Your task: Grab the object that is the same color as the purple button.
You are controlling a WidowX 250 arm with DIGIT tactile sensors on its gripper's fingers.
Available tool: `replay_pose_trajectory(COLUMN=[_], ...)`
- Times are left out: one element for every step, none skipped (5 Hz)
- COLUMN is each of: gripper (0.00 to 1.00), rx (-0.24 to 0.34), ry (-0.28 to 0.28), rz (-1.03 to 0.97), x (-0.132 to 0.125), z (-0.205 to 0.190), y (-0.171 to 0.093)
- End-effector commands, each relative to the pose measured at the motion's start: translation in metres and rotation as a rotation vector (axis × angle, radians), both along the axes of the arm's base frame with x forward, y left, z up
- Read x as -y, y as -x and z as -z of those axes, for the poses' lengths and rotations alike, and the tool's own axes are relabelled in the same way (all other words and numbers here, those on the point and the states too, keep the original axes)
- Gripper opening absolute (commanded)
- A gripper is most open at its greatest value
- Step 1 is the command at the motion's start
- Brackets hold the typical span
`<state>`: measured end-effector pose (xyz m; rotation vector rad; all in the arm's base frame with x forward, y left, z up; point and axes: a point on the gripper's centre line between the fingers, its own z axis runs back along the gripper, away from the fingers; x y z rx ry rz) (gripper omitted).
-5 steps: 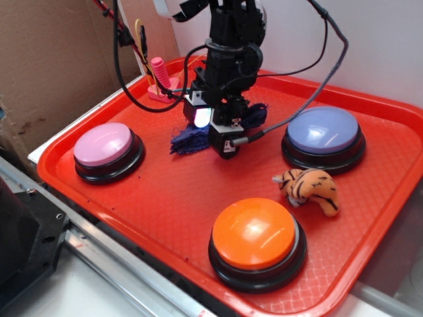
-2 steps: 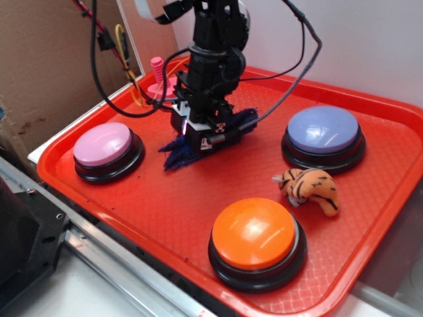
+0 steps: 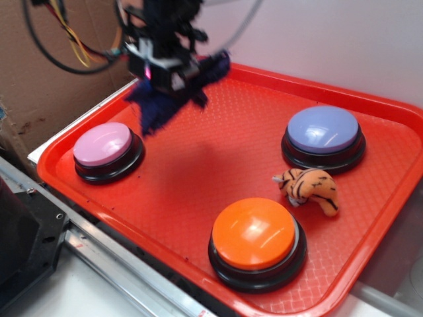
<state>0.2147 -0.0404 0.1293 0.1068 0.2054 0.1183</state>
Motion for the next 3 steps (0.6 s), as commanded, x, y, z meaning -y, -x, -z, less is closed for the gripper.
replay_pose_trajectory(gripper=[0.00, 0.00, 0.00], rx=[0.094, 0.163, 0.207], ry=[-0.012, -0.010, -0.032], rz=[-0.181, -0.196, -0.184], x=[-0.006, -0.008, -0.009], z=[-0.105, -0.119, -0.126], y=[0.044, 0.057, 0.064])
